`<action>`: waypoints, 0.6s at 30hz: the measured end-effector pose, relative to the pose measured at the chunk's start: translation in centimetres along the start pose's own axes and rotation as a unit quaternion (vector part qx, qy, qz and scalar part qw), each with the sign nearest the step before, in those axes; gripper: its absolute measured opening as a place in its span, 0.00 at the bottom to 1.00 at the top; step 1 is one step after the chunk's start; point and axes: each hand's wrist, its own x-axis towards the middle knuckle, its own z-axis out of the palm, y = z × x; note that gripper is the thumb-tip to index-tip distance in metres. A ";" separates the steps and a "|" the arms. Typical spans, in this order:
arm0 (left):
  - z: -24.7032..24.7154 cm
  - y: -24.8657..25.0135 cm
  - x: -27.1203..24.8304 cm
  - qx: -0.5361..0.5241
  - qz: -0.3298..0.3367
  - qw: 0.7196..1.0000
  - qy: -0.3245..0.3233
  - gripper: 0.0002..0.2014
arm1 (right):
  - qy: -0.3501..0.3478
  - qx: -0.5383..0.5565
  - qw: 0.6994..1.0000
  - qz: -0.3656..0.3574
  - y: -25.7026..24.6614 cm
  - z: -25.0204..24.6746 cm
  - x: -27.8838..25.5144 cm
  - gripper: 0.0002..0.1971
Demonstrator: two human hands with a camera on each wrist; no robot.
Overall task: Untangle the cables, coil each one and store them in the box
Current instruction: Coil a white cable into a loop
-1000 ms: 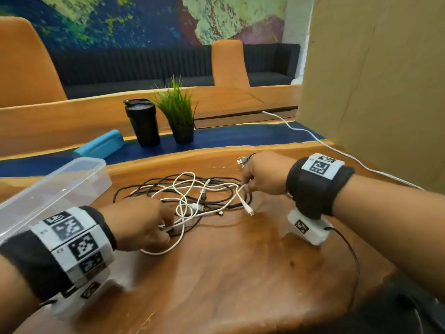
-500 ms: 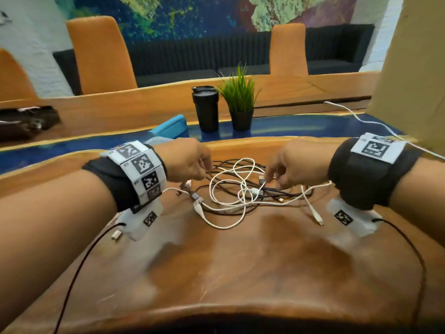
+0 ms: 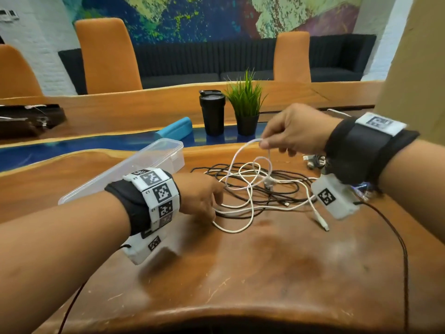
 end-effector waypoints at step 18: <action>-9.4 1.1 -5.1 -0.669 0.147 0.692 0.229 0.10 | 0.230 0.423 0.874 0.063 -0.7 -12.1 -0.8 0.09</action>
